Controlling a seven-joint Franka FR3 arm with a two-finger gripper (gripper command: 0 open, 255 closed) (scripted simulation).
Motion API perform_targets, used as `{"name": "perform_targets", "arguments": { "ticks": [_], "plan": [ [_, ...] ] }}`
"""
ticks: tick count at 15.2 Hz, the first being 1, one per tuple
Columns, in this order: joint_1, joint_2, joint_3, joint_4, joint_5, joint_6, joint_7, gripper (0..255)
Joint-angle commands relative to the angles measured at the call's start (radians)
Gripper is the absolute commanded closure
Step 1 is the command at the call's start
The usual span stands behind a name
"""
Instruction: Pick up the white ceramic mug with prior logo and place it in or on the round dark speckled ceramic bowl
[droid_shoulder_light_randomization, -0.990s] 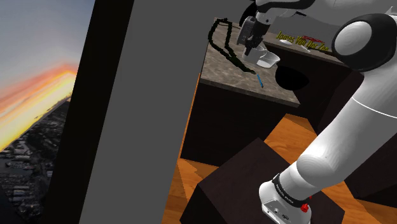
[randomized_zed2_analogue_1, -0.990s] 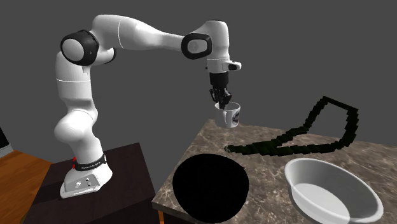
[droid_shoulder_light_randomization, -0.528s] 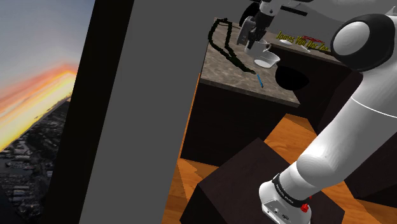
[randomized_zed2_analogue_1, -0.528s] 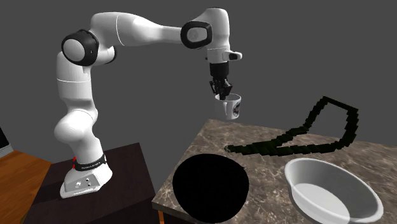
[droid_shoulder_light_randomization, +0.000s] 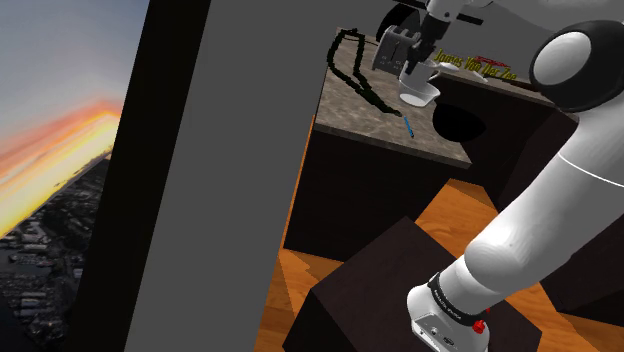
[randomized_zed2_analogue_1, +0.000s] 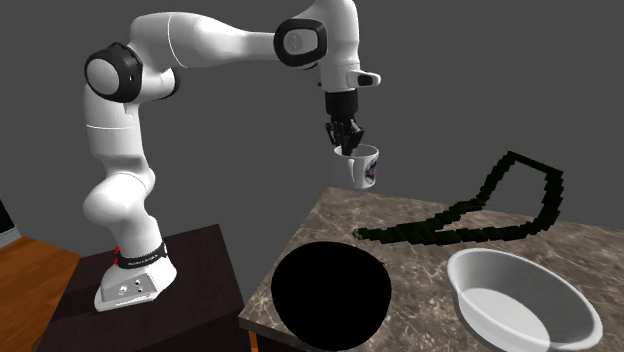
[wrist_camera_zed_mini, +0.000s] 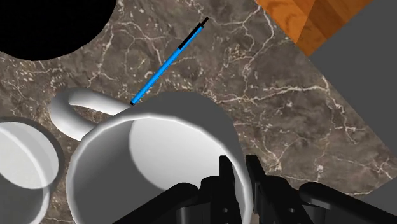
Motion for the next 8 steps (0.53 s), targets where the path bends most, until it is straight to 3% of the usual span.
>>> {"name": "perform_targets", "arguments": {
  "ticks": [1, 8],
  "plan": [
    [-0.024, -0.020, -0.019, -0.023, 0.000, 0.004, -0.045, 255],
    [-0.108, -0.052, -0.089, -0.055, 0.011, 0.001, -0.201, 255]
  ]
}}
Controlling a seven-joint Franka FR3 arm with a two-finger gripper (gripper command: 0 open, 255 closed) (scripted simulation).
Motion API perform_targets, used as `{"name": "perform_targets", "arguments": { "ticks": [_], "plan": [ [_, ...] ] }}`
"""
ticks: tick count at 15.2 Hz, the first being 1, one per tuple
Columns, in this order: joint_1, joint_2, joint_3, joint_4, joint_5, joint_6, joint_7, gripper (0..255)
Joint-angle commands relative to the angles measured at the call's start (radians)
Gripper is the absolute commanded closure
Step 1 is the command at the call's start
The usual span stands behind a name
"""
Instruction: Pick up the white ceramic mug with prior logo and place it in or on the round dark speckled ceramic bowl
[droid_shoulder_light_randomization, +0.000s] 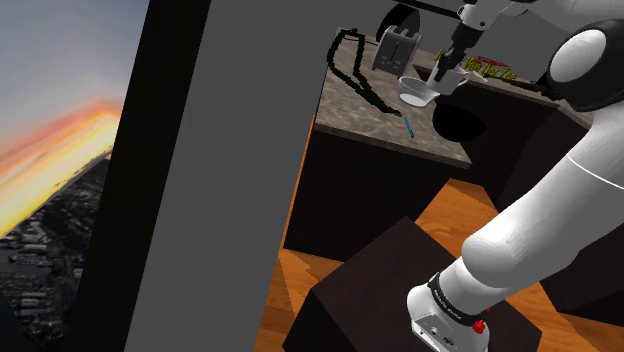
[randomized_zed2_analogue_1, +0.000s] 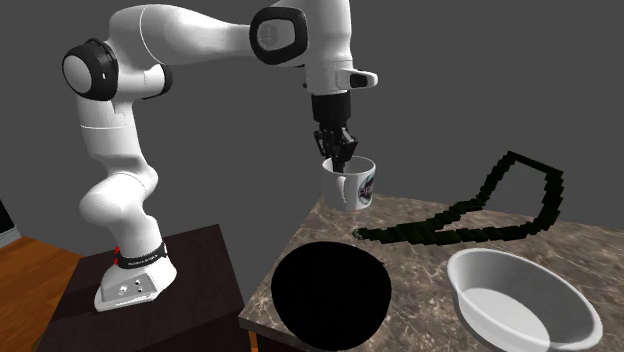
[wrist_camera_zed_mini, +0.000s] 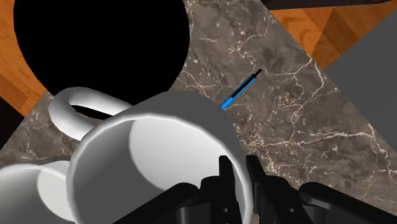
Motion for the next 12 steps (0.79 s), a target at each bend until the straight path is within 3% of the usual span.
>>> {"name": "perform_targets", "arguments": {
  "ticks": [1, 12],
  "plan": [
    [-0.027, 0.002, -0.022, 0.008, 0.007, -0.008, -0.050, 255],
    [-0.167, 0.059, -0.124, 0.070, 0.065, -0.033, -0.291, 255]
  ]
}}
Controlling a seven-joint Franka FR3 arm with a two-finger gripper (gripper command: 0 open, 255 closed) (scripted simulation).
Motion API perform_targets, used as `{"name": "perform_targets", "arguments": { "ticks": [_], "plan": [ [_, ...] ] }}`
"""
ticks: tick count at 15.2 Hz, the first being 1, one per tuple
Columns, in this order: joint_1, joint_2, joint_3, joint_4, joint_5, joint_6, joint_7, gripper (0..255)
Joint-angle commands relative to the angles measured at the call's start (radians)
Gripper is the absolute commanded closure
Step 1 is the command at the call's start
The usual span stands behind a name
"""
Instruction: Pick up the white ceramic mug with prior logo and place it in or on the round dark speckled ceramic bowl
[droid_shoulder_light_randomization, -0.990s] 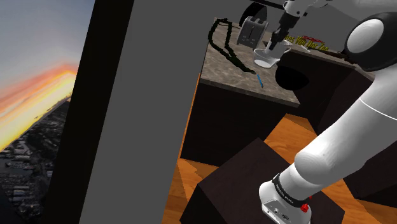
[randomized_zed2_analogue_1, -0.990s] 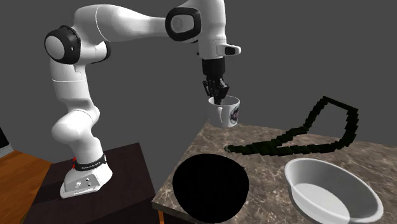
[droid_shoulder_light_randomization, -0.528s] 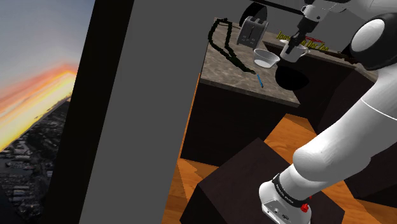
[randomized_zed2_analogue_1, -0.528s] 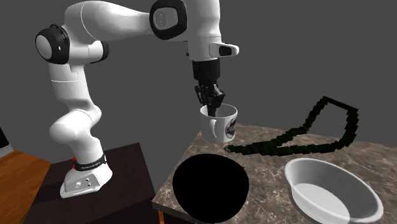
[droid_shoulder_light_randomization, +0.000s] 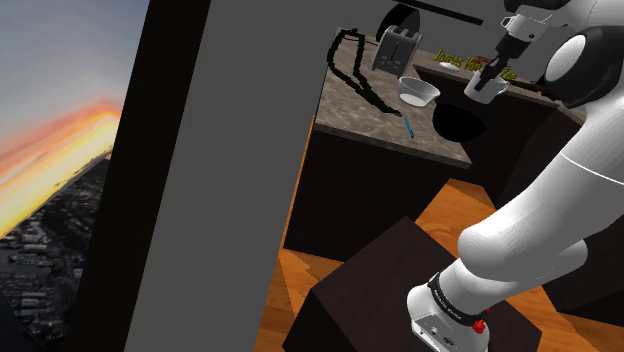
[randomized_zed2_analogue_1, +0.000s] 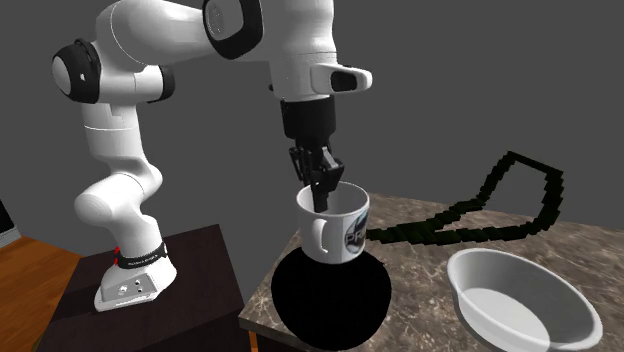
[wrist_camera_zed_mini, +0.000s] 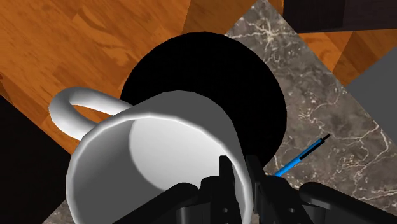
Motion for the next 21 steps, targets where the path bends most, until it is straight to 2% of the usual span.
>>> {"name": "perform_targets", "arguments": {
  "ticks": [1, 14, 21],
  "plan": [
    [-0.003, -0.002, -0.002, -0.023, 0.001, 0.020, -0.010, 255],
    [0.009, -0.023, 0.003, -0.228, -0.007, 0.207, -0.014, 255],
    [0.009, -0.023, 0.003, -0.228, -0.007, 0.207, -0.014, 255]
  ]
}}
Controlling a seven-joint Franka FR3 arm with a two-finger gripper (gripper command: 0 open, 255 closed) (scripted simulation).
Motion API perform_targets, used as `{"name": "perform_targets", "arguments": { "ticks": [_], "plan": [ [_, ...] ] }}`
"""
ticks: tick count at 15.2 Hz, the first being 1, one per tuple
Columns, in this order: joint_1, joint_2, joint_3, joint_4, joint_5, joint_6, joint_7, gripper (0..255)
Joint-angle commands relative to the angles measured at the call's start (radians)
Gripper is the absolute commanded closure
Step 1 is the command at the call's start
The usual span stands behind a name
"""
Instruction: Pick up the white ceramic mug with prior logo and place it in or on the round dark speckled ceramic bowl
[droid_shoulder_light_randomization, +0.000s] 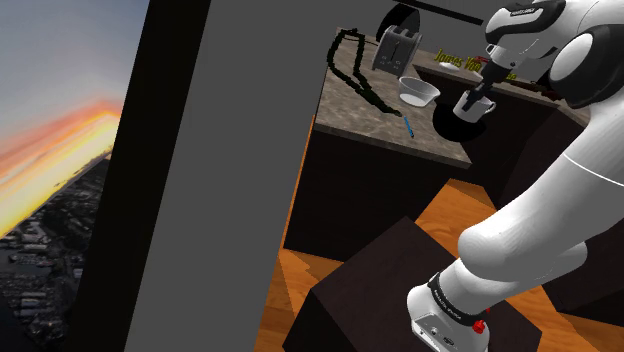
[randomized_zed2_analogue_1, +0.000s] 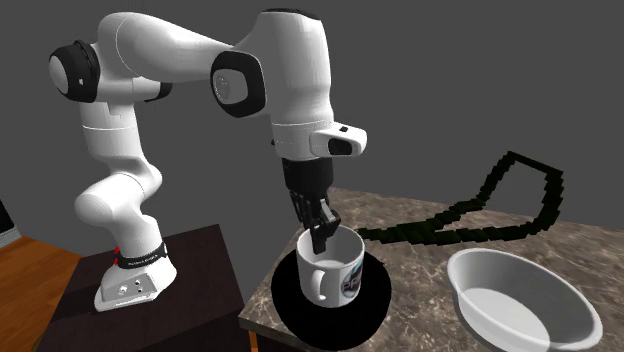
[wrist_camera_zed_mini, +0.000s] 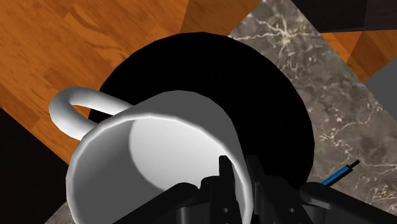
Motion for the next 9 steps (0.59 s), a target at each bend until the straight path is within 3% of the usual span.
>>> {"name": "perform_targets", "arguments": {
  "ticks": [1, 2, 7, 9],
  "plan": [
    [0.000, 0.000, 0.000, 0.000, 0.000, 0.000, 0.000, 255],
    [0.000, 0.000, 0.000, 0.000, 0.000, 0.000, 0.000, 0],
    [0.000, 0.000, 0.000, 0.000, 0.000, 0.000, 0.000, 0],
    [-0.002, -0.007, -0.002, 0.059, -0.005, -0.065, 0.004, 0]
  ]
}}
